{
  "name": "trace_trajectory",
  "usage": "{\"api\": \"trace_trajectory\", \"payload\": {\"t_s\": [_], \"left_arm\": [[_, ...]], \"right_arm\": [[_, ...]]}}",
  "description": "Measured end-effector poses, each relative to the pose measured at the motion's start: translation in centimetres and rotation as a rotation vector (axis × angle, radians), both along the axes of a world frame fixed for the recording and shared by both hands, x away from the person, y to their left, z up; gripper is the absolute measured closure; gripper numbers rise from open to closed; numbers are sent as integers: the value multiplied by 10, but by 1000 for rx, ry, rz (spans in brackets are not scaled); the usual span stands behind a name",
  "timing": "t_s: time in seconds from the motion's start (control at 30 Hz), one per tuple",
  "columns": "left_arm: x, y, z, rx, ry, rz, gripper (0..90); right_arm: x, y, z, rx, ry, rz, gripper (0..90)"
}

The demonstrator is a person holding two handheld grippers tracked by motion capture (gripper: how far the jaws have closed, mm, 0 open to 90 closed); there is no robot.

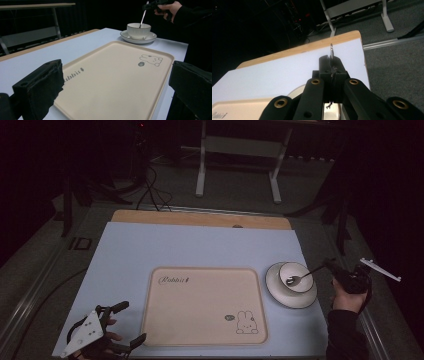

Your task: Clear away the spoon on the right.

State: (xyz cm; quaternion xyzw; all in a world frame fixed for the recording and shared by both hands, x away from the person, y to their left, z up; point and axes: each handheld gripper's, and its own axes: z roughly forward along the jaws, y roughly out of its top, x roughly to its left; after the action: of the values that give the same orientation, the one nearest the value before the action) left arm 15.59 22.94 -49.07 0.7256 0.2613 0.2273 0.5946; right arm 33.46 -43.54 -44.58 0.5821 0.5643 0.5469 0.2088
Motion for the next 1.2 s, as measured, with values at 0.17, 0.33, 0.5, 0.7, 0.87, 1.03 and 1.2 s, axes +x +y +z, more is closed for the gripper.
{"api": "trace_trajectory", "payload": {"t_s": [0.17, 0.33, 0.5, 0.7, 0.87, 1.03, 1.2], "left_arm": [[0, 0, 0, 0, -1, 0, 0], [-1, 0, 1, -3, -5, 2, 0], [-1, 1, 1, -9, -7, 1, 0], [-1, 0, 1, -10, -7, -1, 0], [-1, 0, 1, -10, -7, -2, 0], [-1, 0, 1, -9, -6, -5, 0], [-1, 0, 1, -11, -5, -7, 0]], "right_arm": [[-1, 3, 14, -35, -18, 18, 897], [-2, 6, 27, -68, -27, 48, 897], [-3, 10, 39, -109, -32, 82, 897], [-4, 15, 54, -171, -45, 121, 898], [-4, 18, 64, -191, -55, 164, 898], [-5, 21, 72, -204, -64, 198, 897], [-6, 28, 80, -239, -75, 247, 898]]}}
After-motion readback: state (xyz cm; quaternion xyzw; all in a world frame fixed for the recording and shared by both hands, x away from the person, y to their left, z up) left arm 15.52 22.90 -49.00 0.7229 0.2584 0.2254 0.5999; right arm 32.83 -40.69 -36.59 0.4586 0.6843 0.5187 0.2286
